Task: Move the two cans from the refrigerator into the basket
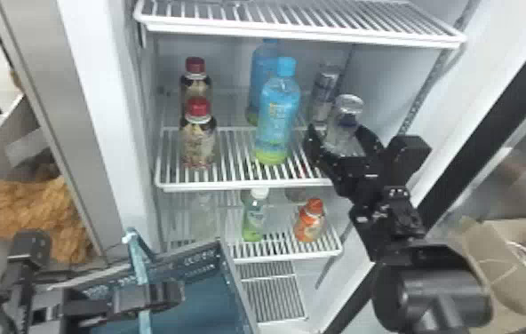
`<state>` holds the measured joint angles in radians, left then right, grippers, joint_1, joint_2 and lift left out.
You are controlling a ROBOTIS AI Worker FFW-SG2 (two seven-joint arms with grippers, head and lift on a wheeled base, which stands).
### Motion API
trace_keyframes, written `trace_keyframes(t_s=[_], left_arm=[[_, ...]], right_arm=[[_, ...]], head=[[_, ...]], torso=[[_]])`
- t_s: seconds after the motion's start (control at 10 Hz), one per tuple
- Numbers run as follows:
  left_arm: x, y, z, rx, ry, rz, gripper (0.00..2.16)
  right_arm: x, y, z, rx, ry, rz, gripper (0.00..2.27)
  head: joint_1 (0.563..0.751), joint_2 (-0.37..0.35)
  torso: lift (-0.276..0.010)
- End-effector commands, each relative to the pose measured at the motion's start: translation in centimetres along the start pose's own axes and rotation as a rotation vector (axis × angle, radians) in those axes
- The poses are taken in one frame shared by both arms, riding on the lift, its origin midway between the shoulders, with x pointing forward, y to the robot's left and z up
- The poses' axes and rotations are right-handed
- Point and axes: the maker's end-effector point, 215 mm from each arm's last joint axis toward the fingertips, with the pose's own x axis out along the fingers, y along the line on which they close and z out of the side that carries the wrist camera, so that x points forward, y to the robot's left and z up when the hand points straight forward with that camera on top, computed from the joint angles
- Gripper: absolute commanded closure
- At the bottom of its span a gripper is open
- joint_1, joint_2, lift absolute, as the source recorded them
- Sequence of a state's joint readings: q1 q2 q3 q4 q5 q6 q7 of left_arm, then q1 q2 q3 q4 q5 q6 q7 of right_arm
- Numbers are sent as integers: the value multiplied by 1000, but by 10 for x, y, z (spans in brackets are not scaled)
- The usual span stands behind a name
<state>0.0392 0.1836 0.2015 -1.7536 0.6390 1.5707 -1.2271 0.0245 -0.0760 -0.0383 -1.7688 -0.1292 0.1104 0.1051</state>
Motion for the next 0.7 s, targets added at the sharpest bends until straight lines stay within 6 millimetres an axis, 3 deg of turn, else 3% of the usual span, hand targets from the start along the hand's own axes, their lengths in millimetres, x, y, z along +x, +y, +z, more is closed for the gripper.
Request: trace_keyframes(t_s=[0.0,0.2,0.3,0.4,0.6], left_arm=[[0,0,0,-1,0,-1,1190],[0,0,-1,-3,0,-2,1191],[0,0,-1,-3,0,-4,1190],[0,0,-1,-3,-2,-4,1190],[0,0,-2,-5,-3,-5,1190]], right_arm=[[2,-1,4,-1,-7,-4,130],[2,-2,-3,6,17,-8,134],[3,-3,-6,9,29,-10,300],[3,-5,-7,13,33,-14,840],[3,-10,-5,-9,33,-27,1299]], head=[[695,-181],[695,-183],[695,-184],[695,-184],[695,-186]], torso=[[-25],[-25],[-25],[-25],[-25]])
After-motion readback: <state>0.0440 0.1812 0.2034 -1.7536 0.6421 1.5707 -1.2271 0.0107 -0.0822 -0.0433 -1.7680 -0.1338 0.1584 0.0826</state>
